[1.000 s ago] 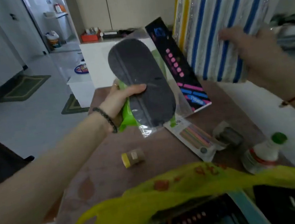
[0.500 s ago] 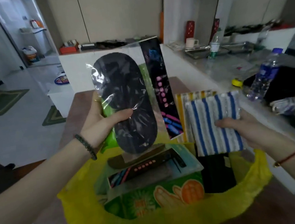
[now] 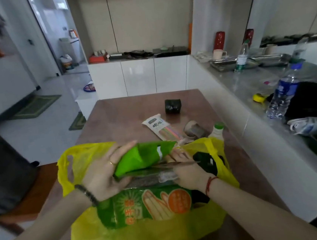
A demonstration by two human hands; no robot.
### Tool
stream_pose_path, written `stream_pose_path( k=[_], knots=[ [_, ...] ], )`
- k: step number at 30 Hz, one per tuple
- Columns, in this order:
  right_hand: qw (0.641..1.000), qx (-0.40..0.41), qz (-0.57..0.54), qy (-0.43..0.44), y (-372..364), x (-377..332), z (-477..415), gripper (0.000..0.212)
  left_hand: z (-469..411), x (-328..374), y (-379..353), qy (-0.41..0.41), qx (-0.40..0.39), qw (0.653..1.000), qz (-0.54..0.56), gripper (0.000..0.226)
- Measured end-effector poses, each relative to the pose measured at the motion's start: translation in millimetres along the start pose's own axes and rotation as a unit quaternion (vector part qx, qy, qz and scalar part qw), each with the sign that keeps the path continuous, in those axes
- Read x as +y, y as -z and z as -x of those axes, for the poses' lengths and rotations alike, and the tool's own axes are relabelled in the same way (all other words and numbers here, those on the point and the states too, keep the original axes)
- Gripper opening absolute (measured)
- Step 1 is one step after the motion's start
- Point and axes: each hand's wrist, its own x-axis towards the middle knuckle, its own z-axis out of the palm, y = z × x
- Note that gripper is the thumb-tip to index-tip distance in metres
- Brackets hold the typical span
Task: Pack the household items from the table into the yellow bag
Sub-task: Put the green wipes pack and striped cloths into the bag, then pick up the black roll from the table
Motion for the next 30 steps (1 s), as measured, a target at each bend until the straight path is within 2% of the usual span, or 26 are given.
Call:
stream_pose_path(
  k=[2, 4, 7, 9, 10, 12, 14, 15, 17, 19, 21, 23, 25, 27, 30],
  knots=[
    [0.997, -0.027, -0.067, 0.003, 11, 7, 5, 0.096, 12, -2, 1, -0.013, -0.081, 0.99, -0.113, 0.108],
    [0.997, -0.049, -0.057, -0.006, 23, 15, 14, 0.109, 23, -2, -5, 0.006, -0.171, 0.966, -0.193, 0.126],
    [0.995, -0.011, 0.09, -0.043, 34, 28, 33, 0.1, 33, -6, -27, 0.073, -0.25, 0.928, -0.268, 0.149],
    [0.978, 0.032, 0.175, -0.109, 39, 38, 42, 0.089, 35, -7, -39, 0.096, -0.271, 0.915, -0.283, 0.159],
    [0.969, 0.043, 0.195, -0.149, 43, 41, 44, 0.085, 35, -7, -40, 0.094, -0.288, 0.91, -0.284, 0.157],
    [0.958, 0.042, 0.193, -0.207, 49, 52, 45, 0.069, 36, -6, -37, 0.095, -0.33, 0.904, -0.255, 0.134],
    [0.967, 0.066, 0.112, -0.22, 53, 65, 40, 0.032, 38, -4, -31, 0.098, -0.352, 0.9, -0.238, 0.111],
    [0.969, 0.092, 0.049, -0.222, 56, 69, 40, 0.024, 37, -3, -30, 0.112, -0.354, 0.897, -0.242, 0.105],
    [0.962, 0.156, -0.034, -0.222, 62, 75, 35, 0.028, 36, -5, -32, 0.136, -0.343, 0.892, -0.26, 0.096],
    [0.955, 0.2, -0.06, -0.209, 67, 77, 30, 0.031, 36, -10, -34, 0.148, -0.334, 0.885, -0.287, 0.094],
    [0.949, 0.224, -0.112, -0.192, 72, 74, 26, 0.031, 37, -14, -33, 0.158, -0.355, 0.864, -0.322, 0.091],
    [0.917, 0.267, -0.207, -0.21, 84, 73, 21, 0.032, 34, -17, -28, 0.166, -0.394, 0.846, -0.32, 0.089],
    [0.871, 0.305, -0.29, -0.255, 98, 79, 18, 0.035, 30, -19, -19, 0.173, -0.427, 0.836, -0.297, 0.086],
    [0.841, 0.327, -0.325, -0.282, 107, 90, 15, 0.038, 26, -26, -11, 0.169, -0.453, 0.835, -0.261, 0.085],
    [0.794, 0.336, -0.404, -0.304, 114, 94, 11, 0.037, 20, -36, 2, 0.149, -0.505, 0.816, -0.237, 0.083]
  ],
)
